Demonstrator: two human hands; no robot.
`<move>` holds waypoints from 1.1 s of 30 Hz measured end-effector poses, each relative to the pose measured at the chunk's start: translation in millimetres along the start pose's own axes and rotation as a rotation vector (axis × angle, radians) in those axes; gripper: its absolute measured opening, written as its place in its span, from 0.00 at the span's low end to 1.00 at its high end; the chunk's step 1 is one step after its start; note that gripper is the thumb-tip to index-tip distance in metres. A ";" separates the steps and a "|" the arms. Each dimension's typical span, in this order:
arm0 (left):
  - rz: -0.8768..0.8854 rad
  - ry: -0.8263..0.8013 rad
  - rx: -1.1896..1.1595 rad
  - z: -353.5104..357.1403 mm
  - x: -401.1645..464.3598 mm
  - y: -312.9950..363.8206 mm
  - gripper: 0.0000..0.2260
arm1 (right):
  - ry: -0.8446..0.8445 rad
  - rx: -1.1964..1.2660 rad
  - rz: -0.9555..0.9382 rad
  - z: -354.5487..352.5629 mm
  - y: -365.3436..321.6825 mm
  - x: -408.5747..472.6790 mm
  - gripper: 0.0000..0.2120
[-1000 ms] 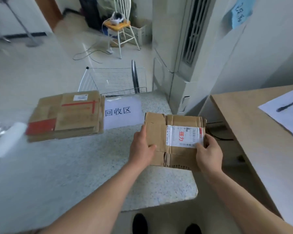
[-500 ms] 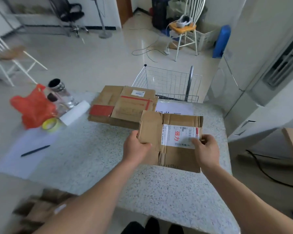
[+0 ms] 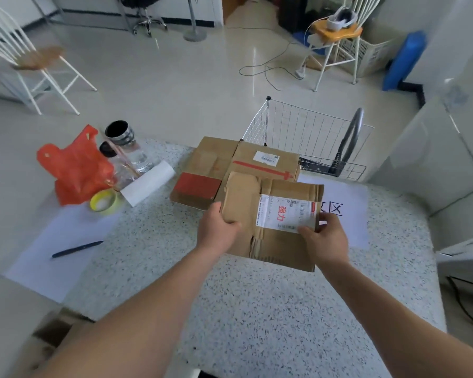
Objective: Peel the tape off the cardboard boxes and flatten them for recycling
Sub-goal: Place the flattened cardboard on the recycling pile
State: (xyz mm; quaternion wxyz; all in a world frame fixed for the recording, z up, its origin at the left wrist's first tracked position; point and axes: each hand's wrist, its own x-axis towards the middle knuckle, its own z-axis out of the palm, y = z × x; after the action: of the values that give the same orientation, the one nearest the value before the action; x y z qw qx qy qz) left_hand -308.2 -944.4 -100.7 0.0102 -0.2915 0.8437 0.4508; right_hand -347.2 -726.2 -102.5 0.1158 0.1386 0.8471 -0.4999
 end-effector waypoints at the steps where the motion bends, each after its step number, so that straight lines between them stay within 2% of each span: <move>1: 0.007 -0.003 0.010 -5.5 18.6 -2.5 0.16 | 0.002 0.000 0.008 13.4 -7.8 8.7 0.19; 8: 0.050 -0.034 0.127 -30.3 143.7 -7.9 0.19 | 0.081 -0.022 0.012 92.3 -60.8 82.0 0.23; 13: 0.055 -0.096 0.164 -28.7 204.0 -15.0 0.30 | 0.103 -0.081 -0.005 126.1 -69.8 119.8 0.18; 16: 0.077 -0.126 0.216 -25.6 220.6 -19.9 0.31 | 0.123 -0.215 -0.021 137.8 -64.1 133.8 0.19; 18: 0.155 -0.078 0.305 -22.2 225.4 -24.2 0.30 | 0.148 -0.269 -0.051 143.8 -61.9 136.3 0.25; 20: 0.338 -0.010 0.426 -18.3 228.2 -24.4 0.29 | 0.186 -0.399 -0.194 150.3 -61.7 138.5 0.28; 22: 0.515 -0.053 0.537 -10.0 234.9 -24.9 0.29 | 0.148 -0.600 -0.347 158.4 -60.0 145.3 0.28; 24: 0.642 -0.150 0.651 -1.4 242.0 -25.0 0.27 | 0.058 -0.774 -0.381 165.4 -56.7 154.0 0.29; 26: 0.689 -0.234 0.760 7.2 248.8 -29.3 0.26 | -0.016 -0.898 -0.364 170.9 -49.2 160.1 0.30; 29: 0.657 -0.308 0.826 16.4 255.8 -40.6 0.26 | -0.061 -0.944 -0.356 177.0 -34.6 164.7 0.31; 33: 0.668 -0.243 0.843 24.6 256.3 -54.4 0.26 | -0.054 -0.916 -0.338 182.7 -25.5 165.0 0.31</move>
State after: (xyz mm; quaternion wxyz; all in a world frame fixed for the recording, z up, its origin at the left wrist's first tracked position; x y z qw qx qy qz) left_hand -499.7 -1072.3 -228.2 0.0798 0.0756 0.9905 0.0831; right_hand -499.8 -878.9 -223.4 0.1041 -0.0792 0.9872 -0.0912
